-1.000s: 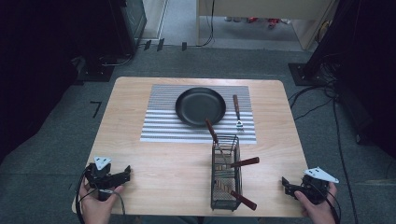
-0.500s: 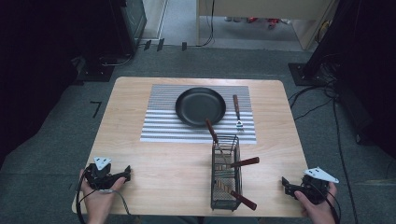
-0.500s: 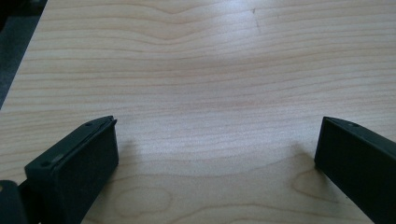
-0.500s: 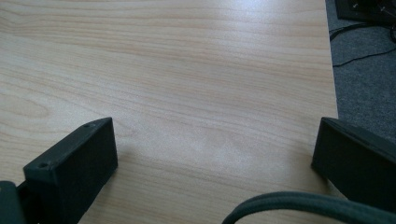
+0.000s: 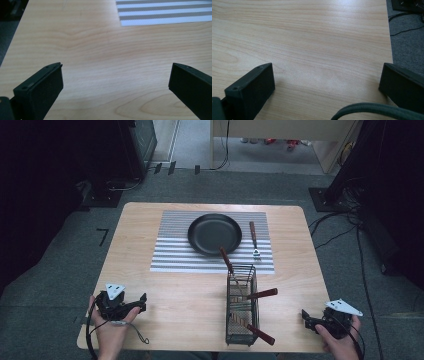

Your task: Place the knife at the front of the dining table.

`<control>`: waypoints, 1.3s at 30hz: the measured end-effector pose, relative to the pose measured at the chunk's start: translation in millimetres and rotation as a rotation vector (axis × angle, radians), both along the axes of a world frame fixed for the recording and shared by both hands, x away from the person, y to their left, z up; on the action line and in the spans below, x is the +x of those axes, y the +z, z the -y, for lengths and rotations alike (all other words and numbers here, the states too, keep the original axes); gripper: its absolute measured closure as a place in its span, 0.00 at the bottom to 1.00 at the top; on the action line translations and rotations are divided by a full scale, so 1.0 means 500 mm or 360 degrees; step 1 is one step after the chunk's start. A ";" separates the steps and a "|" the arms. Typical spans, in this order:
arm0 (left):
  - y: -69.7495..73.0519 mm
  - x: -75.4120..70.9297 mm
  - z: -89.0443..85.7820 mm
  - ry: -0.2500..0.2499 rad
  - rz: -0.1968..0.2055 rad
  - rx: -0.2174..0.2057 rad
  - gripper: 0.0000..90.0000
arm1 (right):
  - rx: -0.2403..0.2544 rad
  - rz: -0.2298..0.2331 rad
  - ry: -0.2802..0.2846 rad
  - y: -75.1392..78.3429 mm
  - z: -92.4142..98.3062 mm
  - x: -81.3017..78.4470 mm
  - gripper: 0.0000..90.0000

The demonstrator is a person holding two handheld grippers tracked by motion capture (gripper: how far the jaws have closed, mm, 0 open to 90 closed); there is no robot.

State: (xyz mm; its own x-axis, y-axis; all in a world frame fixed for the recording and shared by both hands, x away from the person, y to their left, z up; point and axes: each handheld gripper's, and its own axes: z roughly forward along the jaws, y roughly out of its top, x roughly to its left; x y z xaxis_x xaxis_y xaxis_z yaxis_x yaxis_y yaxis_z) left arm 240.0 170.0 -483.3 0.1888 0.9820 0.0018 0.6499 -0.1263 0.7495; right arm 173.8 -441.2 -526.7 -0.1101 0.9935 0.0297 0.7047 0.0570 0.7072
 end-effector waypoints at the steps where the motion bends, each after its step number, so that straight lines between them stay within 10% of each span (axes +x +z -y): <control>1: 0.000 0.000 0.000 0.0000 0.0000 0.0000 0.00 | 0.0000 0.0000 0.0000 0.000 0.000 0.000 0.00; 39: 0.126 0.076 0.309 -0.0533 0.0154 -0.0236 0.07 | 0.0000 0.0001 0.0002 0.000 0.000 0.000 0.00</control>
